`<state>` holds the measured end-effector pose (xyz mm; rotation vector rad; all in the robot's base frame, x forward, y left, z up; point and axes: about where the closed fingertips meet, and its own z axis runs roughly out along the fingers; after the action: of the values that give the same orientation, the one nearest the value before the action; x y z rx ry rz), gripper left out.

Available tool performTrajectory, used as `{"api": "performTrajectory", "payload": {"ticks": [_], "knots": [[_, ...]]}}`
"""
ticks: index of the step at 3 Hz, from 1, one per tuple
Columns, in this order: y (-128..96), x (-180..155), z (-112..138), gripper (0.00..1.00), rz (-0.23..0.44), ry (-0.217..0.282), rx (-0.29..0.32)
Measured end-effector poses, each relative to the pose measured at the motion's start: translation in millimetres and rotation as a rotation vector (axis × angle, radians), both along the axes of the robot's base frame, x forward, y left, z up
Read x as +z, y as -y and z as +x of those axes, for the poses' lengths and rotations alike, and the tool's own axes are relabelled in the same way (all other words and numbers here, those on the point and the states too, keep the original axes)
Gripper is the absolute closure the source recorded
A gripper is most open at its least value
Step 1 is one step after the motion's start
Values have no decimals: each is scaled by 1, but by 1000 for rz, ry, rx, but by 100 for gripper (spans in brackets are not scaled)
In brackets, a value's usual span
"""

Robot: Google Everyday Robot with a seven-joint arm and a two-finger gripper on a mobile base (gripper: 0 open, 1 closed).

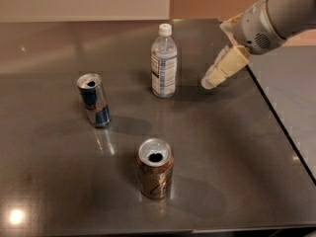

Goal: Knock blue plastic bottle over

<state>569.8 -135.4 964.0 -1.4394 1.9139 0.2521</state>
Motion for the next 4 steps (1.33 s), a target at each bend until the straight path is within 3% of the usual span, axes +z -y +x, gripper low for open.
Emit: {"api": "performTrajectory", "payload": {"ticks": [2, 4], "knots": [[-54, 1, 42, 0, 159, -21, 55], [-98, -10, 60, 0, 234, -79, 120]]}}
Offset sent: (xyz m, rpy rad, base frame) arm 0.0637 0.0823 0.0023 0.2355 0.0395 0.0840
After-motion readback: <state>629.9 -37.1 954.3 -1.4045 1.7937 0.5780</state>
